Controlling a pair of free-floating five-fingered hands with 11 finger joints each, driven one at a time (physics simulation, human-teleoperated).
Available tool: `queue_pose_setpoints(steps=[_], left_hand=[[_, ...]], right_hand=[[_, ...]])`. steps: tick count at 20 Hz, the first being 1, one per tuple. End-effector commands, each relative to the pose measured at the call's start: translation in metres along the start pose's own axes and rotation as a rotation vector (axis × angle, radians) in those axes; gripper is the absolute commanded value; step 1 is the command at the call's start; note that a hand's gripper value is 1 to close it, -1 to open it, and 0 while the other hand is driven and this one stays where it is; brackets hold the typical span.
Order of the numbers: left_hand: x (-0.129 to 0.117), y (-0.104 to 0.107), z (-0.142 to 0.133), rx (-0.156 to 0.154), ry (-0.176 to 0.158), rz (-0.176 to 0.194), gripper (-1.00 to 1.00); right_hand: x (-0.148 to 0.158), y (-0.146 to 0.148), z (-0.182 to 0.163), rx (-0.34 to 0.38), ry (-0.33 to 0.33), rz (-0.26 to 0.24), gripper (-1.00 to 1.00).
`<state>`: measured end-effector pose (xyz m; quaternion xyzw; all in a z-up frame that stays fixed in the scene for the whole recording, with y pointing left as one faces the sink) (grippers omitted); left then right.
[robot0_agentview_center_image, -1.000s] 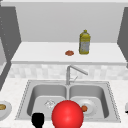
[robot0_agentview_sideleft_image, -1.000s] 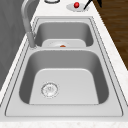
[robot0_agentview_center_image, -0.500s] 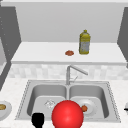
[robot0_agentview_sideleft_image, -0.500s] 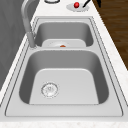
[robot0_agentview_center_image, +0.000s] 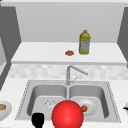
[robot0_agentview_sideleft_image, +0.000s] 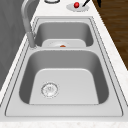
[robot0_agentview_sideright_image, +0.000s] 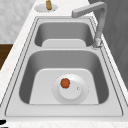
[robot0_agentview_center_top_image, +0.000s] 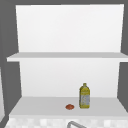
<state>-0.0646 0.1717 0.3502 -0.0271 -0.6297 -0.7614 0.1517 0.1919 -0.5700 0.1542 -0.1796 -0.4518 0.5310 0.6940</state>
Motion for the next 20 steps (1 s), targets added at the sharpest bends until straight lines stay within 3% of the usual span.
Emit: queue_pose_setpoints(steps=[1, 3, 5, 12, 20], left_hand=[[0.0, 0.0, 0.0, 0.0, 0.0, 0.0, 0.0], [0.0, 0.0, 0.0, 0.0, 0.0, 0.0, 0.0], [0.0, 0.0, 0.0, 0.0, 0.0, 0.0, 0.0], [0.0, 0.0, 0.0, 0.0, 0.0, 0.0, 0.0], [0.0, 0.0, 0.0, 0.0, 0.0, 0.0, 0.0]], right_hand=[[0.007, 0.004, -0.001, 0.003, 0.001, 0.026, -1.0], [0.027, 0.006, -0.005, -0.03, 0.044, 0.084, -1.0], [0.029, 0.003, -0.001, -0.039, 0.033, 0.125, -1.0], [0.069, 0.002, 0.002, -0.062, 0.103, 0.176, -1.0], [0.115, 0.005, 0.006, -0.142, 0.128, 0.227, -1.0]])
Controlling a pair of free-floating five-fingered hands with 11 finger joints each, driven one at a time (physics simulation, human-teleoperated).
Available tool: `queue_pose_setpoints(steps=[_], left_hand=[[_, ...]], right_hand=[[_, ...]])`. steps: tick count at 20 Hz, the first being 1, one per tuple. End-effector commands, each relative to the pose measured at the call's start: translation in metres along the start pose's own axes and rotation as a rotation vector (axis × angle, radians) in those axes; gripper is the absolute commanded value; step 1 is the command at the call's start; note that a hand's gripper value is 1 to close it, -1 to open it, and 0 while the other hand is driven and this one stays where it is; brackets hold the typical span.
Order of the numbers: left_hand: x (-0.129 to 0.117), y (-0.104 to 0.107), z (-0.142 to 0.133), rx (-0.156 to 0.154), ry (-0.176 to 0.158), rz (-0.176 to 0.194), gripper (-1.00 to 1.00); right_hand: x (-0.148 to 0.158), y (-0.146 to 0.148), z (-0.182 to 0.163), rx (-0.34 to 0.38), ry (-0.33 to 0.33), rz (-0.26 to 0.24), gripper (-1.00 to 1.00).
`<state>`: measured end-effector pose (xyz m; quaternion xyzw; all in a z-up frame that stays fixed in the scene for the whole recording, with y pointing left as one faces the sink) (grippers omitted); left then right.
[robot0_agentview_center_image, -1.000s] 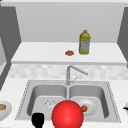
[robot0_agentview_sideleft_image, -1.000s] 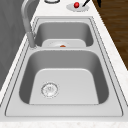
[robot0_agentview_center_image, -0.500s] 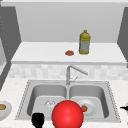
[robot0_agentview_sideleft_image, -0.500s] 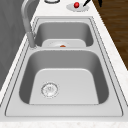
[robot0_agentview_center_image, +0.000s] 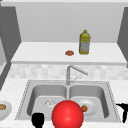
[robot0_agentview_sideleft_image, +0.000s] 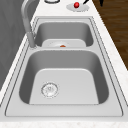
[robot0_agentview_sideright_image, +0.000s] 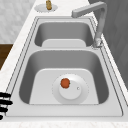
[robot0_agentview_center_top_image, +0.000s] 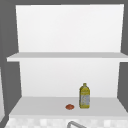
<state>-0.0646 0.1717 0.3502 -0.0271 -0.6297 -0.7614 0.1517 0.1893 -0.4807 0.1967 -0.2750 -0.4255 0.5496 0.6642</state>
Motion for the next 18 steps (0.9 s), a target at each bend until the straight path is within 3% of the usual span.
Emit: queue_pose_setpoints(steps=[1, 9, 18], left_hand=[[0.0, 0.0, 0.0, 0.0, 0.0, 0.0, 0.0], [0.0, 0.0, 0.0, 0.0, 0.0, 0.0, 0.0], [0.0, 0.0, 0.0, 0.0, 0.0, 0.0, 0.0]], right_hand=[[0.021, -0.002, 0.005, -0.057, 0.028, 0.078, -1.0], [0.054, 0.0, 0.024, -0.22, 0.027, 0.103, -1.0], [0.092, -0.022, 0.056, -0.25, 0.048, 0.118, -1.0]])
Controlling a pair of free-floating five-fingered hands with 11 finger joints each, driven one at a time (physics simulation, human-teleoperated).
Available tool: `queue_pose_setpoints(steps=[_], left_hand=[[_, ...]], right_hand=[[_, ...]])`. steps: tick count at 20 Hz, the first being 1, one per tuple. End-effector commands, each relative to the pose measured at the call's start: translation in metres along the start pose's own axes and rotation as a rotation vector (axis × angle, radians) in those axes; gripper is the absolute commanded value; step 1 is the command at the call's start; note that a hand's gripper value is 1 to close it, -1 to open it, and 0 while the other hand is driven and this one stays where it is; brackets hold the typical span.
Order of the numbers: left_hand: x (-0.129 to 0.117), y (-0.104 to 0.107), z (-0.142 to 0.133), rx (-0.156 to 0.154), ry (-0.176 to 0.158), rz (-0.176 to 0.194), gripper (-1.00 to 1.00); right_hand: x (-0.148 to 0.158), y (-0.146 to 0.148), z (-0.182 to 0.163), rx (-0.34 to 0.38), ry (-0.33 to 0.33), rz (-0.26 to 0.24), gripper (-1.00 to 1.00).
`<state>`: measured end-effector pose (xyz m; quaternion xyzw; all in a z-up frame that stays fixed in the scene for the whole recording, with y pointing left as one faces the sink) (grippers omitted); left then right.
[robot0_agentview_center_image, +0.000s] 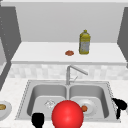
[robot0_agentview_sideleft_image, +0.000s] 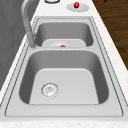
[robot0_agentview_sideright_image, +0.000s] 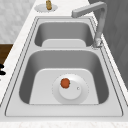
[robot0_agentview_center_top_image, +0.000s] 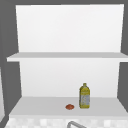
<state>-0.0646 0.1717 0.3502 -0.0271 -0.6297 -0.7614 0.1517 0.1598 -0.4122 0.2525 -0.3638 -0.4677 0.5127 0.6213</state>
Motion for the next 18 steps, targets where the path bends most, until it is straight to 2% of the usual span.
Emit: queue_pose_setpoints(steps=[1, 5, 18], left_hand=[[0.0, 0.0, 0.0, 0.0, 0.0, 0.0, 0.0], [0.0, 0.0, 0.0, 0.0, 0.0, 0.0, 0.0], [0.0, 0.0, 0.0, 0.0, 0.0, 0.0, 0.0]], right_hand=[[0.015, -0.014, 0.013, -0.027, 0.02, 0.072, -1.0], [0.03, -0.027, 0.03, -0.022, 0.031, 0.089, -1.0], [0.092, -0.049, 0.074, -0.15, 0.044, 0.153, -1.0]])
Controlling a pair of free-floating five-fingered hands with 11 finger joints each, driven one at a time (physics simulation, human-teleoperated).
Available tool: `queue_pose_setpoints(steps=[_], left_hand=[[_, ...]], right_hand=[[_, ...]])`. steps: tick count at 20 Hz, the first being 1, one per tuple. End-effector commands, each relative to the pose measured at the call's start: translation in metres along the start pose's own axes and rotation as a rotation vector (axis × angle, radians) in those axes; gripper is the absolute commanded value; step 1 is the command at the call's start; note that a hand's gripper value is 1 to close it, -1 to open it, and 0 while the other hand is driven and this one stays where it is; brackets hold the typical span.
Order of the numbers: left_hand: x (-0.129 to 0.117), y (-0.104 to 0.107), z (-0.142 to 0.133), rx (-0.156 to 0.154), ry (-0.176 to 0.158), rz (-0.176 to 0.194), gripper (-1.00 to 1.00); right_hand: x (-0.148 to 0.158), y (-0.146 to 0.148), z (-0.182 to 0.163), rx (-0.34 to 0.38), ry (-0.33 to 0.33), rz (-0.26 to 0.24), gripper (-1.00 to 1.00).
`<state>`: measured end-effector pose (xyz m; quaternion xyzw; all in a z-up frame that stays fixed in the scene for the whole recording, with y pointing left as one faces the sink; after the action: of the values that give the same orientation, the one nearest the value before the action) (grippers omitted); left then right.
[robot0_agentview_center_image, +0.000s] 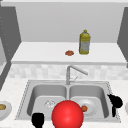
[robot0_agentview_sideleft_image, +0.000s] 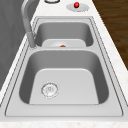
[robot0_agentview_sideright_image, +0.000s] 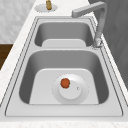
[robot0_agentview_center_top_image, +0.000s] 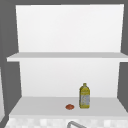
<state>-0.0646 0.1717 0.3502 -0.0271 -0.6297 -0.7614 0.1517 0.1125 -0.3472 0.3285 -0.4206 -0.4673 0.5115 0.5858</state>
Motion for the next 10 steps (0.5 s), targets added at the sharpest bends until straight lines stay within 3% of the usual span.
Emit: queue_pose_setpoints(steps=[1, 10], left_hand=[[0.0, 0.0, 0.0, 0.0, 0.0, 0.0, 0.0], [0.0, 0.0, 0.0, 0.0, 0.0, 0.0, 0.0]], right_hand=[[0.017, -0.011, 0.01, -0.064, 0.02, 0.067, -1.0], [0.054, -0.048, 0.031, -0.057, 0.043, 0.093, -1.0]])
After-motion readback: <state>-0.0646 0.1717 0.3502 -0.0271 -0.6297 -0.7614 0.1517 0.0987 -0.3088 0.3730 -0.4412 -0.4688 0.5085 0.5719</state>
